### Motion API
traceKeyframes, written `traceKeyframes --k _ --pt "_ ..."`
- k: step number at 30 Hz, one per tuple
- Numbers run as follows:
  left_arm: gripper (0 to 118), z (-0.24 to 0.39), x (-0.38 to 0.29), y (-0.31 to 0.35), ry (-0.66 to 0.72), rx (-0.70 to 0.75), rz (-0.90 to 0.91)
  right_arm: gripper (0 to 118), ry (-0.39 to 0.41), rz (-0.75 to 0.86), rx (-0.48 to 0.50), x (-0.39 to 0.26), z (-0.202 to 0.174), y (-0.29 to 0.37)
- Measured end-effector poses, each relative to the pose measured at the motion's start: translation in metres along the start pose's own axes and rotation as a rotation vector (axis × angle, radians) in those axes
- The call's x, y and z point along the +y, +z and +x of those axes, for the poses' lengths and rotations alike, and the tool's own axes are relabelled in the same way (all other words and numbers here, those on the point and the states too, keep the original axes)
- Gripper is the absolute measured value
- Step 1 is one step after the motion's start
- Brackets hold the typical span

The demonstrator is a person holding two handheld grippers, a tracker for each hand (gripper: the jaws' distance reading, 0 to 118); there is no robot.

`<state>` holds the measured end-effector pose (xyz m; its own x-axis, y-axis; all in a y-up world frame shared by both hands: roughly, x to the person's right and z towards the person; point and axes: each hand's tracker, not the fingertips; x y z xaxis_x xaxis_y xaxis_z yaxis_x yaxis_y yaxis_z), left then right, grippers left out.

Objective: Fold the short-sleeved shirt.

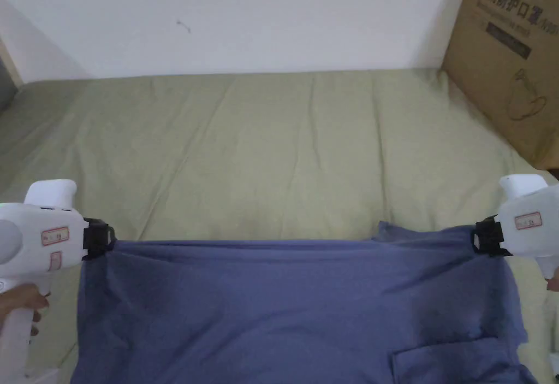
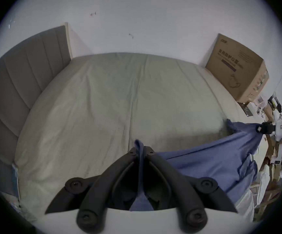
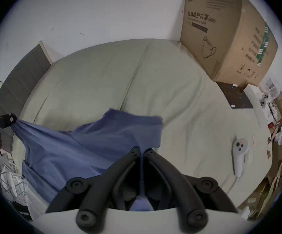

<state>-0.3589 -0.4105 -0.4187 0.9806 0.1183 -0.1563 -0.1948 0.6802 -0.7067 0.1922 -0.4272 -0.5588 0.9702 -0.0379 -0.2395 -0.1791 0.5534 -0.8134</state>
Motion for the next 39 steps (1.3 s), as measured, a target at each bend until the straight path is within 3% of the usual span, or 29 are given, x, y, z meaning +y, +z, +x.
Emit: traceKeyframes --k 3,10,18,20,21,22,23,24,28,30,31,32,33,34,39 --pt "3 -0.003 -0.023 0.033 -0.036 -0.007 0.009 1 0.02 0.001 -0.006 -0.039 0.001 0.033" --pt "3 -0.009 -0.109 0.082 -0.044 -0.015 -0.027 1 -0.023 -0.017 0.018 -0.14 0.007 0.084" --pt "5 -0.013 -0.192 0.078 -0.032 -0.006 -0.133 1 -0.07 -0.132 0.018 -0.22 0.019 0.051" --pt "27 -0.017 -0.199 0.075 0.017 -0.011 -0.142 2 -0.092 -0.124 0.014 -0.225 0.017 0.05" --pt "43 -0.019 -0.2 0.074 0.03 0.018 -0.149 10 -0.096 -0.128 0.015 -0.225 0.018 0.05" --pt "72 -0.021 -0.201 0.074 0.033 0.028 -0.157 37 -0.098 -0.133 0.011 -0.224 0.017 0.05" --pt "91 -0.024 -0.201 0.075 0.04 0.032 -0.163 58 -0.088 -0.132 -0.008 -0.224 0.016 0.051" --pt "100 -0.026 -0.2 0.079 0.052 0.034 -0.155 69 -0.066 -0.119 -0.031 -0.222 0.014 0.056" --pt "100 -0.029 -0.187 0.099 0.101 0.007 -0.082 70 -0.039 -0.046 -0.086 -0.205 0.005 0.071" --pt "99 -0.027 -0.18 0.106 0.111 -0.021 -0.062 67 -0.049 -0.02 -0.059 -0.192 -0.002 0.076" --pt "87 -0.025 -0.177 0.109 0.117 -0.032 -0.051 45 -0.045 -0.002 -0.045 -0.188 -0.007 0.077" --pt "62 -0.023 -0.175 0.113 0.13 -0.059 -0.032 8 -0.032 0.023 -0.041 -0.184 -0.015 0.079" --pt "26 -0.021 -0.173 0.114 0.128 -0.072 -0.019 0 -0.009 0.047 -0.047 -0.18 -0.024 0.079" --pt "0 -0.019 -0.173 0.115 0.13 -0.083 -0.01 0 0.004 0.057 -0.073 -0.178 -0.033 0.077" --pt "0 -0.026 -0.182 0.109 0.18 -0.116 -0.027 0 0.019 0.079 0.028 -0.173 -0.084 0.072"
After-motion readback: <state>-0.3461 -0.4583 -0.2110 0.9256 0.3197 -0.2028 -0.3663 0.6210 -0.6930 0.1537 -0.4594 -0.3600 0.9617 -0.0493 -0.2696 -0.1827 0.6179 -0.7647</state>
